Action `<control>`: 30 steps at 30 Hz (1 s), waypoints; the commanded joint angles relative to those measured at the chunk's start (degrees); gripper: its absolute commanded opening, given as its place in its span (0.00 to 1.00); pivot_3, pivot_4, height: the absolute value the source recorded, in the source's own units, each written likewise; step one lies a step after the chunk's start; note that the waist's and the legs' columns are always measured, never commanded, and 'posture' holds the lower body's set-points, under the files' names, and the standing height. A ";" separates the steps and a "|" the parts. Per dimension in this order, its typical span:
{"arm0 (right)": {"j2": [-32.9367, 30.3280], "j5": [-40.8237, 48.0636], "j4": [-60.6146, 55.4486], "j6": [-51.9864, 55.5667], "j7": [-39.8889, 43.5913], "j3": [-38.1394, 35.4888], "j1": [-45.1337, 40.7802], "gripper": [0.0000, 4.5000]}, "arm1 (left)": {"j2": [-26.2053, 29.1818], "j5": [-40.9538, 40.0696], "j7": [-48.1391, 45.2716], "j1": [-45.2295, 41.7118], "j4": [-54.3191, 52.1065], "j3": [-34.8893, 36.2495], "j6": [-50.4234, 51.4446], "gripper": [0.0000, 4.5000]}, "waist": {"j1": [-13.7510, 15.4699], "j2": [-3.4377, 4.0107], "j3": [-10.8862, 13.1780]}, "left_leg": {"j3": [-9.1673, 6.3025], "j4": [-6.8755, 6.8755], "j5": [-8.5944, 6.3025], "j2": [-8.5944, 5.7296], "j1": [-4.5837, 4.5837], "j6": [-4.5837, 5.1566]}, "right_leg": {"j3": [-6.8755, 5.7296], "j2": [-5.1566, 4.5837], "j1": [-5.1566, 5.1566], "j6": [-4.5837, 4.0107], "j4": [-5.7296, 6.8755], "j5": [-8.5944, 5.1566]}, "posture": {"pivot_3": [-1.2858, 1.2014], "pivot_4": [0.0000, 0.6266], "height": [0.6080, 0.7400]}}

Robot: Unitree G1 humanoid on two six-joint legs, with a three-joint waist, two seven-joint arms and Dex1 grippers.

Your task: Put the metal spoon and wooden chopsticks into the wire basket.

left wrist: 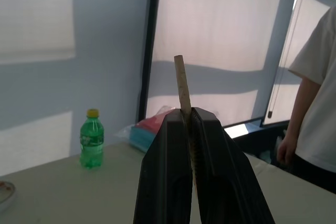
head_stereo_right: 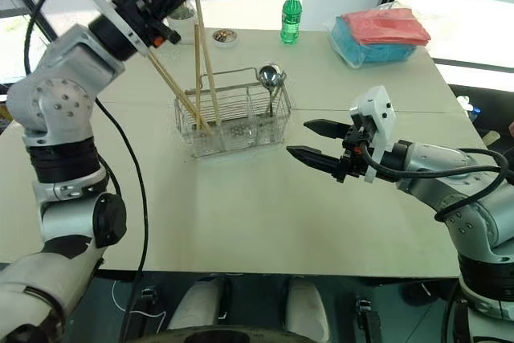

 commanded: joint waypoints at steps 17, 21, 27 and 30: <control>-0.23 2.81 0.67 1.11 -0.57 -1.47 -2.95 0.77 | 5.37 2.54 0.70 -8.64 11.27 1.67 -8.28 0.01 | -0.02 -0.01 0.01 | -0.01 -0.01 -0.01 0.00 -0.04 0.03 | 0.00 0.01 -0.04 0.01 0.00 0.01 | 0.52 0.24 0.83; 0.05 2.58 0.77 0.95 -0.72 -1.13 -3.29 0.77 | 6.13 2.85 0.41 -9.68 11.95 1.76 -8.62 0.01 | -0.03 -0.01 0.02 | 0.00 -0.01 -0.01 0.00 -0.05 0.03 | 0.00 0.01 -0.06 0.01 -0.01 0.01 | 0.52 0.24 0.83; -0.06 2.51 1.07 0.83 -0.57 -1.43 -3.34 0.77 | 7.21 3.30 -1.16 -7.01 11.03 0.60 -7.04 0.01 | -0.04 0.00 0.02 | 0.00 -0.03 -0.02 0.00 -0.06 0.04 | 0.00 0.01 -0.07 0.02 0.00 0.01 | 0.52 0.24 0.83; -0.15 2.57 1.03 0.80 -0.50 -1.52 -3.34 0.77 | 6.78 3.35 -1.25 -4.58 9.35 -0.23 -6.24 0.01 | -0.04 0.00 0.02 | 0.00 -0.03 -0.02 0.00 -0.06 0.04 | 0.00 0.01 -0.07 0.01 0.00 0.01 | 0.52 0.24 0.83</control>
